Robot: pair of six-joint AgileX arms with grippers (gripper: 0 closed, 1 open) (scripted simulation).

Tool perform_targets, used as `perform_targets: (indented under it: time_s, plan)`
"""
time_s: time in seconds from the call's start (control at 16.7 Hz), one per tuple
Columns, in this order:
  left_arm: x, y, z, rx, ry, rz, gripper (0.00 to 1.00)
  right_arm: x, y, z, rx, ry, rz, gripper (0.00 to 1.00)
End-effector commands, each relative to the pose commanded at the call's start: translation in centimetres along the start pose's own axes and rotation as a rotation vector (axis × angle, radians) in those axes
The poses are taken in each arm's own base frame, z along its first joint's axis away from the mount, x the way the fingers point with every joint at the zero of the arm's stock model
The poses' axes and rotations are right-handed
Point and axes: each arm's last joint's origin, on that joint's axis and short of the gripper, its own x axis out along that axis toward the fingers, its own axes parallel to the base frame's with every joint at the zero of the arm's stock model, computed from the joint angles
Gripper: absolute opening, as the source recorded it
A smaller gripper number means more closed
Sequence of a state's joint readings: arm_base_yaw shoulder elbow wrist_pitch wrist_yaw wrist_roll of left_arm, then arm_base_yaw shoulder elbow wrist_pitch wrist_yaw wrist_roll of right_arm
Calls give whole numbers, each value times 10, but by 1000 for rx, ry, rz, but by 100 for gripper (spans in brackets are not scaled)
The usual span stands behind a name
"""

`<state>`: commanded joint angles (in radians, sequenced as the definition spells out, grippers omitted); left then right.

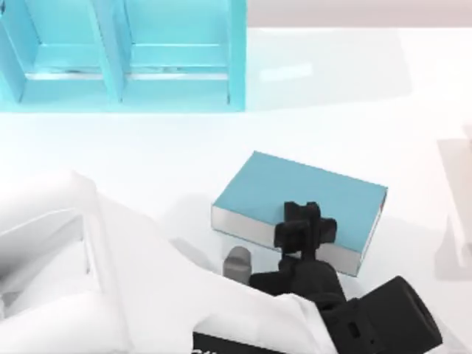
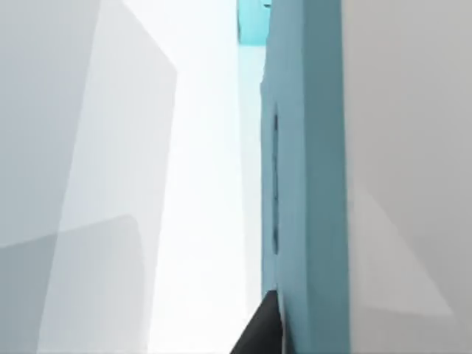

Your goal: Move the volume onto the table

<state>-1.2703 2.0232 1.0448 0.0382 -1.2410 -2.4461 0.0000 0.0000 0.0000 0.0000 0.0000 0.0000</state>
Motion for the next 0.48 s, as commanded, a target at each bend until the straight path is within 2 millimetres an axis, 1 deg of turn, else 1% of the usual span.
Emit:
perform_targets:
  time_s: [0.24, 0.48]
  plan:
    - [1, 2, 0, 0, -1, -1, 0, 0, 0, 0, 0, 0, 0, 100]
    - [1, 2, 0, 0, -1, -1, 30, 0, 0, 0, 0, 0, 0, 100]
